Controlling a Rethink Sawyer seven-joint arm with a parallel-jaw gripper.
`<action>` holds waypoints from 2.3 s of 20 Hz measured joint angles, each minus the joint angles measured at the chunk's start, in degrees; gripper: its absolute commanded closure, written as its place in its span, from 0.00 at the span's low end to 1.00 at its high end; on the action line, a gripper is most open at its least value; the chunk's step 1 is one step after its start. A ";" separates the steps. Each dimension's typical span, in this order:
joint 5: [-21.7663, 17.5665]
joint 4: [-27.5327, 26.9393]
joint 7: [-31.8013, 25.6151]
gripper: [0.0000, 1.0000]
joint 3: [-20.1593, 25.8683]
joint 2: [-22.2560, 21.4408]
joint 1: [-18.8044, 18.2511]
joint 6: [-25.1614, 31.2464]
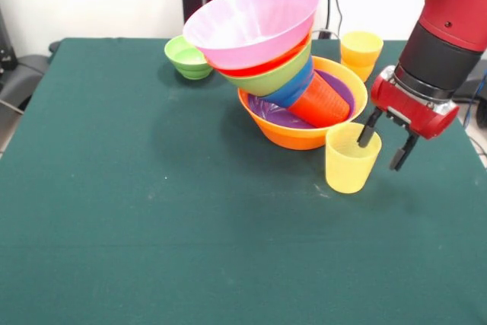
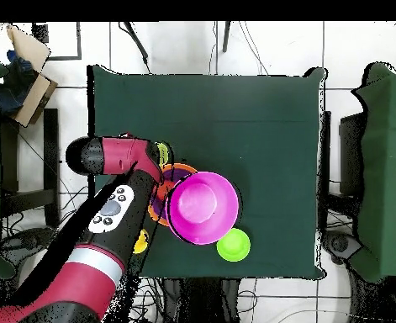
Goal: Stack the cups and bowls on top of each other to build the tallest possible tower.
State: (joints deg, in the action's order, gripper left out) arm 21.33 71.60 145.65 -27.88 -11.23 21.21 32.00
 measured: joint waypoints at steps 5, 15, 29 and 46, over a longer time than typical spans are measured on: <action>0.00 0.94 0.00 0.00 0.57 0.02 -0.07 0.00; 0.01 1.79 0.00 0.00 0.74 0.77 -0.01 -0.50; -0.32 2.37 0.00 0.00 2.94 1.07 -0.40 -5.91; -3.30 2.12 0.00 1.00 6.94 -2.17 -4.58 -4.18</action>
State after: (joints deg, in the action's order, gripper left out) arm 18.03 73.72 145.65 -20.94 -13.39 16.63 27.82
